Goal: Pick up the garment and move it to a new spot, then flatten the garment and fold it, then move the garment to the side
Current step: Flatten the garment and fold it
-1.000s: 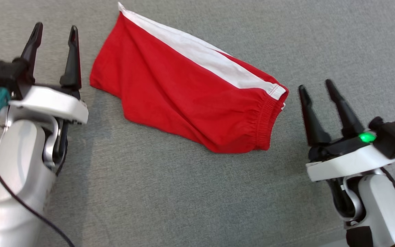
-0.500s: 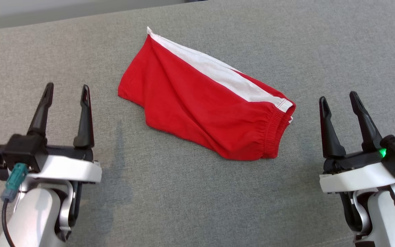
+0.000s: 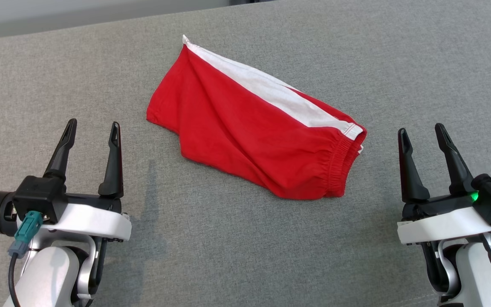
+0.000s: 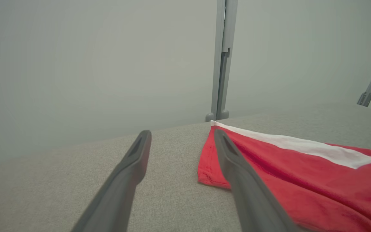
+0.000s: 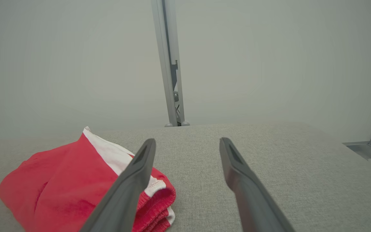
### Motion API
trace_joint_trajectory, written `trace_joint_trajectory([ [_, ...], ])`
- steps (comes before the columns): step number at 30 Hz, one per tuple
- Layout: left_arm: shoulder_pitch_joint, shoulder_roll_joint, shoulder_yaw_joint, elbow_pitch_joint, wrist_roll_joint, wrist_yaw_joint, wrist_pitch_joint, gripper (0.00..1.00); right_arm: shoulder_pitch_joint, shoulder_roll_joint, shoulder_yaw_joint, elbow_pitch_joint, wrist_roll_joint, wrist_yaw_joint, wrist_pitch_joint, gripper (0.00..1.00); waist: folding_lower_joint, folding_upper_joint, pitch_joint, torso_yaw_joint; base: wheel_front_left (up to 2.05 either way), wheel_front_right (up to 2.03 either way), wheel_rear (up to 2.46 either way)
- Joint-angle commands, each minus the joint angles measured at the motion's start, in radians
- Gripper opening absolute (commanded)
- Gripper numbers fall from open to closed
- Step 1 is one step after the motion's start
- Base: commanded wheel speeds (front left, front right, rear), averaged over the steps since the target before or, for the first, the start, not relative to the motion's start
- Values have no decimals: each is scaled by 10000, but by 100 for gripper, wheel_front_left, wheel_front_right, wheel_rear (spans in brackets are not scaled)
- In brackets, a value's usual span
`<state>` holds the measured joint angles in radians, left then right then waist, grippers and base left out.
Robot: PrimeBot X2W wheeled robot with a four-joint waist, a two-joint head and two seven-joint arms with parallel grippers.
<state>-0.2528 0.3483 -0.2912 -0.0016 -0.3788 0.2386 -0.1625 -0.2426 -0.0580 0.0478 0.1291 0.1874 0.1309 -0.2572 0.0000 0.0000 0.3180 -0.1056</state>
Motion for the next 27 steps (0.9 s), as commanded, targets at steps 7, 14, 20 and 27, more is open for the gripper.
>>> trace_joint_trajectory([
  [7,-639,138,-150,64,-82,-311,139,100,-216,19,18,38,56,-3,-84,100,0,0,107,-15,0,0,0],
  [14,-2059,187,-696,1071,-318,-1349,871,100,-397,35,189,82,108,-3,-87,100,0,0,472,-372,0,0,0],
  [20,-3048,190,-976,3047,-798,-2207,1738,100,-509,53,321,243,301,-3,-90,100,0,0,834,-784,0,0,0],
  [27,-3922,230,-1167,5260,-887,-2716,2081,100,-489,53,396,260,758,-3,-91,100,0,0,1104,-1085,0,0,0],
])
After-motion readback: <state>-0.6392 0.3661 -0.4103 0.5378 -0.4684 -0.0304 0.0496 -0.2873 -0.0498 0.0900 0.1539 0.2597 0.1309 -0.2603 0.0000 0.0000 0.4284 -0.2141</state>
